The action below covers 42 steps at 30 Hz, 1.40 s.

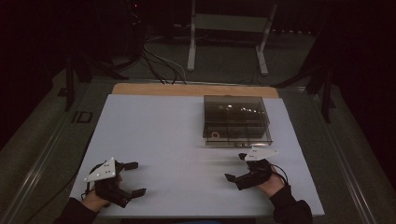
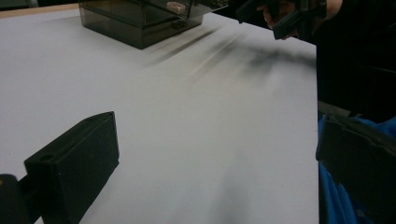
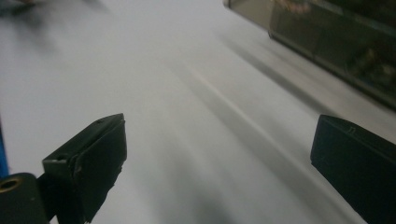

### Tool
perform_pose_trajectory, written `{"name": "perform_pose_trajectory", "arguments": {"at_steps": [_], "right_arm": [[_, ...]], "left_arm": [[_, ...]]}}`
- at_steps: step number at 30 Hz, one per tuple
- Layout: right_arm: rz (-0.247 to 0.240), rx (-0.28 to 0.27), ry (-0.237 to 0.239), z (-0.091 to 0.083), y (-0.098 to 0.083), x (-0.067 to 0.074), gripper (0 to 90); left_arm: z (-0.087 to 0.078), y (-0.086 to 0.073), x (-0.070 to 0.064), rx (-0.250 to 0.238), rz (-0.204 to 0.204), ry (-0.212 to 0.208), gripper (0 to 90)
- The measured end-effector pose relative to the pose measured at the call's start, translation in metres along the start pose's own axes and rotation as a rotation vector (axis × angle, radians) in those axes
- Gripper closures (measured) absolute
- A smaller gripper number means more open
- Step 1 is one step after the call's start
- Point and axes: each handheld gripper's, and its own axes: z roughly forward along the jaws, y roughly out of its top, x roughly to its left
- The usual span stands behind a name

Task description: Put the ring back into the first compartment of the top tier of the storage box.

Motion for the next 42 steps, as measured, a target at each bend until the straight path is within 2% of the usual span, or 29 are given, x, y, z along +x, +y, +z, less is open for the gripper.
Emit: {"name": "perform_pose_trajectory", "arguments": {"at_steps": [12,15,18,22,26,31,34,37,42], "right_arm": [[0.039,0.047,-0.059,-0.007,-0.024,-0.010,0.6],[0.053,0.045,-0.073,-0.010,-0.029,-0.012,0.0],[0.052,0.040,-0.105,-0.014,-0.036,-0.014,0.0],[0.100,0.030,-0.128,-0.019,-0.047,-0.018,0.0],[0.131,0.019,-0.125,-0.020,-0.056,-0.023,0.0],[0.131,-0.008,-0.128,-0.017,-0.055,-0.027,0.0],[0.097,-0.016,-0.116,-0.016,-0.053,-0.023,0.0],[0.084,-0.025,-0.112,-0.017,-0.052,-0.020,0.0],[0.088,-0.028,-0.108,-0.016,-0.051,-0.020,0.0]], "left_arm": [[0.000,0.000,0.000,0.002,-0.007,0.001,1.0],[0.000,0.000,0.000,0.003,-0.007,0.001,1.0],[0.001,0.000,0.000,0.005,-0.008,0.004,1.0],[0.001,-0.001,0.001,0.010,-0.007,0.005,1.0],[0.001,0.000,0.002,0.006,-0.009,0.006,1.0],[0.001,-0.001,0.002,0.010,-0.008,0.005,1.0],[0.001,0.000,0.002,0.009,-0.004,0.007,1.0],[0.001,0.000,0.002,0.009,-0.007,0.006,1.0],[0.001,0.000,0.002,0.008,-0.006,0.006,1.0]]}}
